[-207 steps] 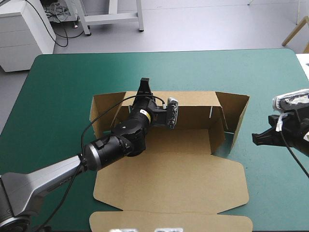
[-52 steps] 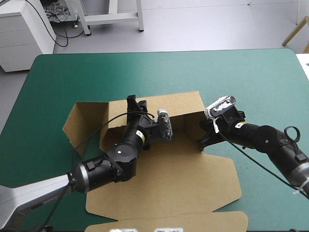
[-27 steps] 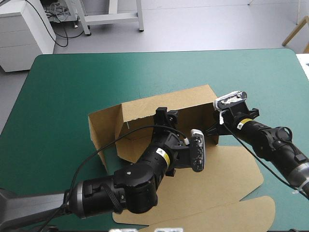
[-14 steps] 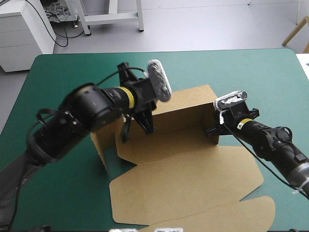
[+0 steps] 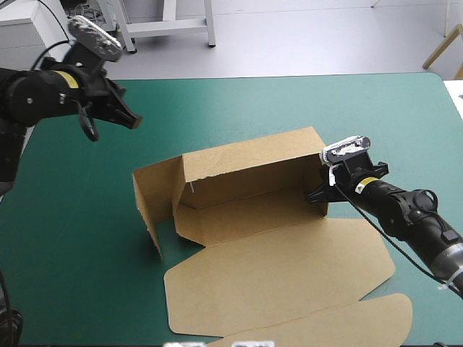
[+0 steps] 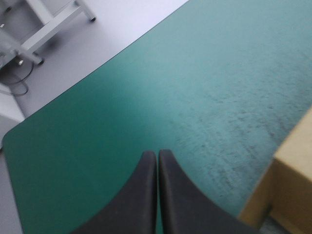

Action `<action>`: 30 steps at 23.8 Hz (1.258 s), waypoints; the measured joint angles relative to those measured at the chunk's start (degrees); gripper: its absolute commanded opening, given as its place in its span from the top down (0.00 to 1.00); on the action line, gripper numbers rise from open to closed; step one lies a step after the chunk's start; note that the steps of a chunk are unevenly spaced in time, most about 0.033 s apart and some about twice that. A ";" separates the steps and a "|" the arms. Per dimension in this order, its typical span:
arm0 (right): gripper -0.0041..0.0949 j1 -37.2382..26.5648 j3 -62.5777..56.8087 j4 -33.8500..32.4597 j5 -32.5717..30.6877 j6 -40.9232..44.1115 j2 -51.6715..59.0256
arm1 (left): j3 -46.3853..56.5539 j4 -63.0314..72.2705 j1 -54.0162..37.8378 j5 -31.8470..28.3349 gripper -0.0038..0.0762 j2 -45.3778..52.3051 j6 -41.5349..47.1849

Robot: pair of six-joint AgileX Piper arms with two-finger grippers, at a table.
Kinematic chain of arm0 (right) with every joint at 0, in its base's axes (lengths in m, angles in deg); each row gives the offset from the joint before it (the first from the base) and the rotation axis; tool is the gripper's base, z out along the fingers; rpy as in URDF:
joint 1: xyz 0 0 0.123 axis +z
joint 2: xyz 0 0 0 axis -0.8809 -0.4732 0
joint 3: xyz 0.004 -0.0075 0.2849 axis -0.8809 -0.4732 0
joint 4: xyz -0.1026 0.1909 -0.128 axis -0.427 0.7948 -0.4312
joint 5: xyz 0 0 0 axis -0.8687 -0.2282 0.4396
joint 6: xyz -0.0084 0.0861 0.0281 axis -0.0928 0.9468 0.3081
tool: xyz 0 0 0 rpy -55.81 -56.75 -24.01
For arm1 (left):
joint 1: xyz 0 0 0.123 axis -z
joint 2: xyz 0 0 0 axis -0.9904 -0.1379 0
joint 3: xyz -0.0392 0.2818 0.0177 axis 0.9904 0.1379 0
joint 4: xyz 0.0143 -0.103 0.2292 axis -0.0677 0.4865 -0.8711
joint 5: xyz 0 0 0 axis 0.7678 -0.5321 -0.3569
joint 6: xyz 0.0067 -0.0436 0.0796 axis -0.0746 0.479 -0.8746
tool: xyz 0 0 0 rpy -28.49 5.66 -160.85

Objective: Fold the box

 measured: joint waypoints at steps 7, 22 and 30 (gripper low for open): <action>0.98 0.00 0.00 -0.06 -0.07 0.13 0.00 | 7.64 7.07 -14.96 -0.01 0.96 2.69 0.09; 0.98 0.00 8.68 -2.18 -8.68 2.10 -0.07 | 45.03 5.12 -16.06 -21.82 0.96 23.62 -0.14; 0.98 0.04 25.45 -9.03 -30.20 12.78 -5.53 | 45.29 3.77 -16.06 -22.63 0.96 23.69 -0.14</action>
